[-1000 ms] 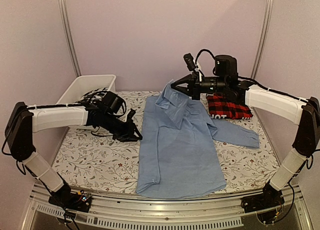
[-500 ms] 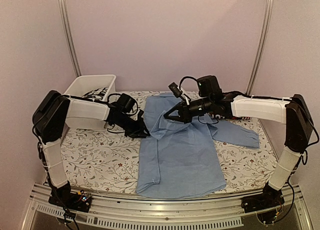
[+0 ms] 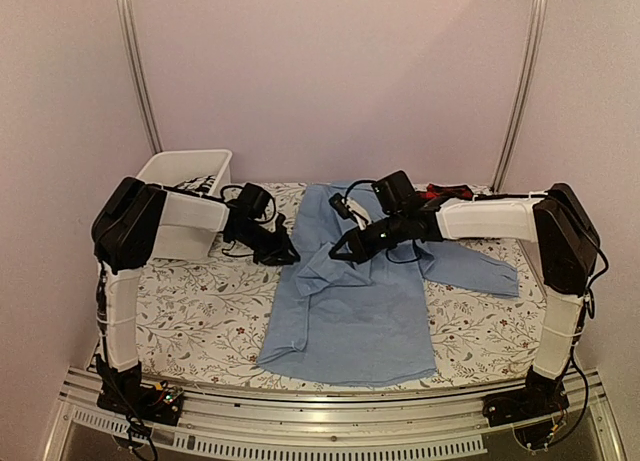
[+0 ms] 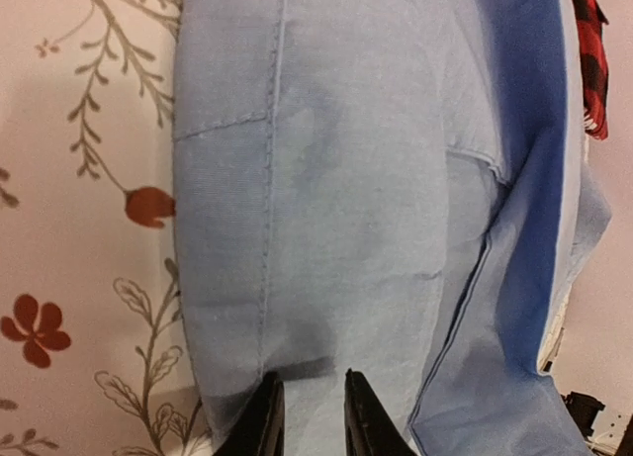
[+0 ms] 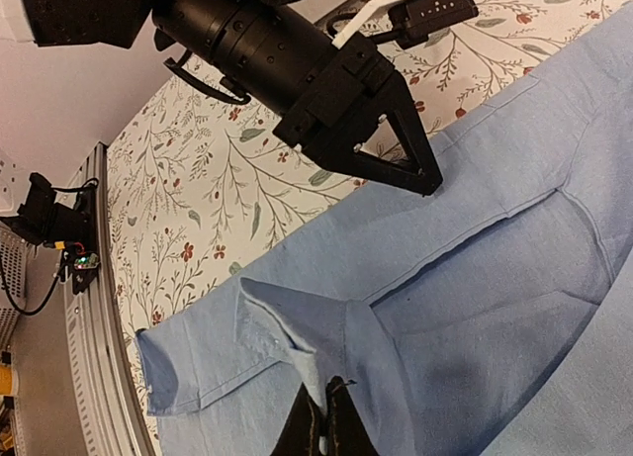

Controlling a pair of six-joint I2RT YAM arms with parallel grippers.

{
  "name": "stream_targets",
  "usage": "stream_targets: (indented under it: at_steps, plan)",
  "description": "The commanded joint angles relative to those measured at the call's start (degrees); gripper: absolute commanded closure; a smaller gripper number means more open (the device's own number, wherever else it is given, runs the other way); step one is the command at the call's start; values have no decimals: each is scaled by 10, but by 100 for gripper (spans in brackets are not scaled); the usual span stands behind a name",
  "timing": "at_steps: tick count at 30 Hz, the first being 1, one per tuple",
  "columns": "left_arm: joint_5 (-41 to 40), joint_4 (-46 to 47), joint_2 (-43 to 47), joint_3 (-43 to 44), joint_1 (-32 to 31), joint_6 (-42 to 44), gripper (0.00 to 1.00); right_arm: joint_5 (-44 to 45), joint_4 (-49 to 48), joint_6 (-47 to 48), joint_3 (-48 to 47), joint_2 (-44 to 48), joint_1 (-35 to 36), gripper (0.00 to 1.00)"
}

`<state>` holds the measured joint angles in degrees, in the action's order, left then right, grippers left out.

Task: Fold and stack the long sleeve shirts
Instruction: Move the 1/3-folded shirt to the center of the board.

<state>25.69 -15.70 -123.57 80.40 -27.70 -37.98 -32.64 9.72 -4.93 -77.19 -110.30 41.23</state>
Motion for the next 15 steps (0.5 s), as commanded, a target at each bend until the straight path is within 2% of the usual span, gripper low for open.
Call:
stream_targets:
  at_steps: [1,8,15]
  plan:
    - [-13,-22,-37,29,21,20,78,43,16,1,-39,-6,10,98]
    - [-3,-38,34,39,20,60,71,90,31,29,-54,3,32,98]
    - [11,13,212,-58,16,116,61,113,28,37,-47,25,34,99]
